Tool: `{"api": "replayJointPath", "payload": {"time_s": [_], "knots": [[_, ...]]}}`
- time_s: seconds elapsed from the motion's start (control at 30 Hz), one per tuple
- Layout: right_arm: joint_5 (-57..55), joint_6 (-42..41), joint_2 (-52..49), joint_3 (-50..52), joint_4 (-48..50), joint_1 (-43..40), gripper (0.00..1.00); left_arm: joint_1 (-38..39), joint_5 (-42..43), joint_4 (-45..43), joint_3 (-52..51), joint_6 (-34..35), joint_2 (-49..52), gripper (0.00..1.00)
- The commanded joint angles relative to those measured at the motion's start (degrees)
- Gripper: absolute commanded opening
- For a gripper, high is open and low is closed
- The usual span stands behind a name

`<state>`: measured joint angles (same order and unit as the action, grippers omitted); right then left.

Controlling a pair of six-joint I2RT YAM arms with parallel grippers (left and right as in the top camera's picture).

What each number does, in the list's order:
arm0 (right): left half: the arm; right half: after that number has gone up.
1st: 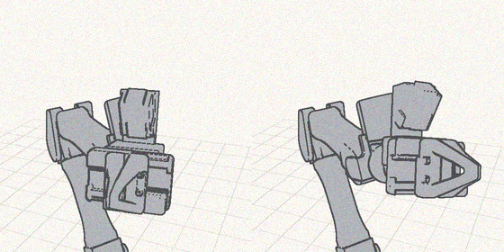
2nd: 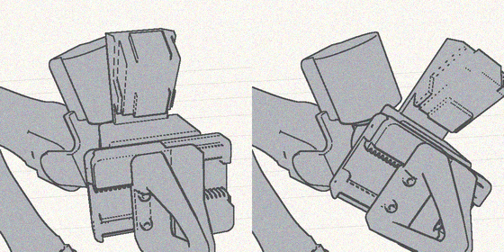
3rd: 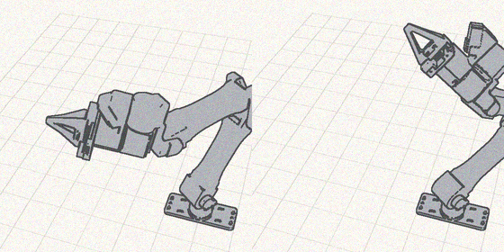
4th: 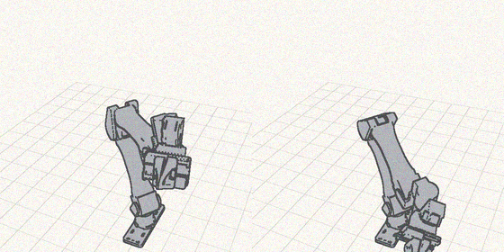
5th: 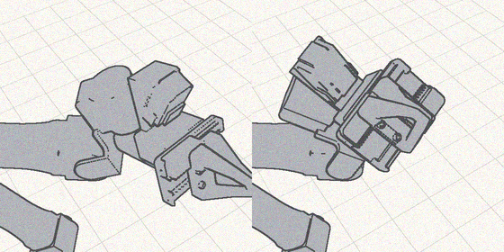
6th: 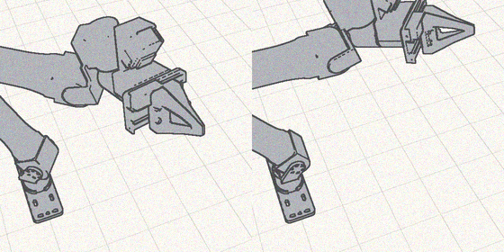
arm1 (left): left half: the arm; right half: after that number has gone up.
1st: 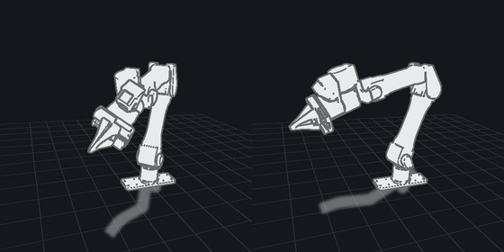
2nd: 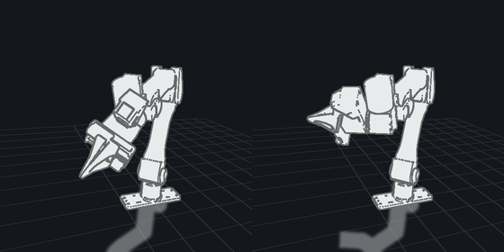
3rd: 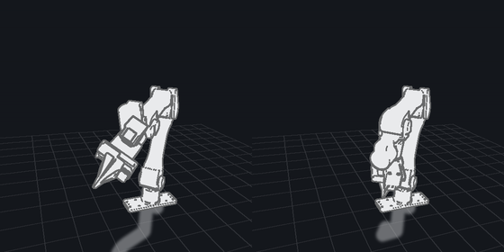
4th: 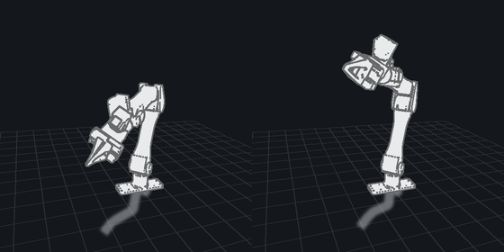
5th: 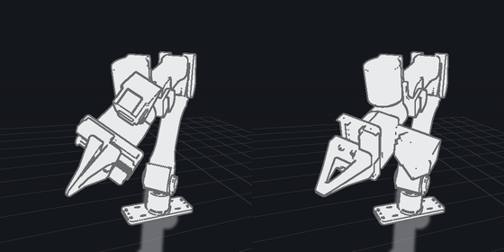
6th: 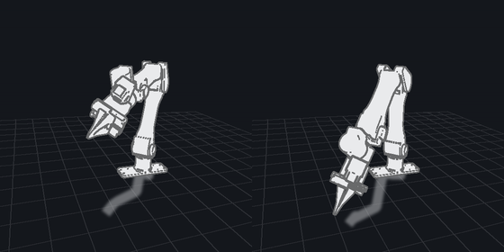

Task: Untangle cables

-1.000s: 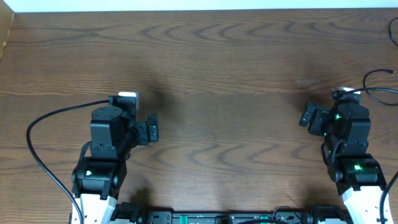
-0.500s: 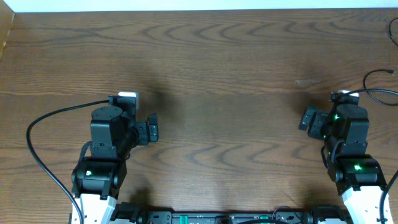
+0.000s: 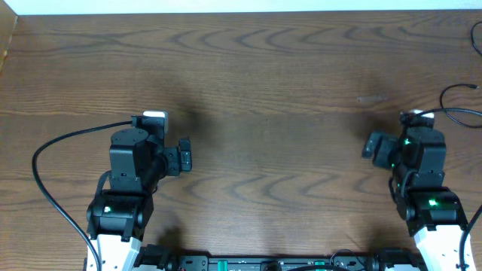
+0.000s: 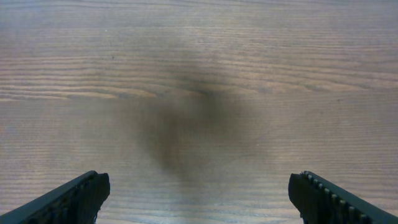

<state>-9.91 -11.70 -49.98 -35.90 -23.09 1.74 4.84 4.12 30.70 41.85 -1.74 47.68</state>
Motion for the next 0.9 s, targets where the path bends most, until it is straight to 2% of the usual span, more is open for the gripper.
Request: {"api": "replayJointPath", "payload": {"time_s": [0.0,0.23,0.3,0.43,0.47,0.53,0.67,0.87], "knots": [[-0.63,-0.39,0.85,-0.48,5.14,0.28,0.99,0.11,-0.52,0.09,0.11,-0.35,-0.11,0.98],[-0.92,0.66,3.85,-0.55,16.94,0.17,0.99,0.11,-0.55,0.09,0.11,-0.35,-0.09,0.98],[0.59,6.01,3.93,-0.55,18.49,0.24,0.99,0.11,-0.52,0.09,0.11,-0.35,-0.11,0.98],[12.74,25.88,4.00,0.04,18.40,0.42,0.99,0.11,-0.52,0.09,0.11,-0.35,-0.11,0.98],[13.97,28.22,4.00,0.46,18.60,0.39,0.99,0.11,-0.52,0.09,0.11,-0.35,-0.11,0.98],[12.92,27.58,4.02,1.27,19.21,0.35,0.99,0.11,-0.52,0.09,0.11,-0.35,-0.11,0.98],[8.26,16.52,4.00,2.58,19.65,-0.33,0.99,0.11,-0.52,0.09,0.11,-0.35,-0.11,0.98],[7.48,16.46,4.00,2.73,19.54,-0.35,0.99,0.11,-0.52,0.09,0.11,-0.35,-0.11,0.98]]}}
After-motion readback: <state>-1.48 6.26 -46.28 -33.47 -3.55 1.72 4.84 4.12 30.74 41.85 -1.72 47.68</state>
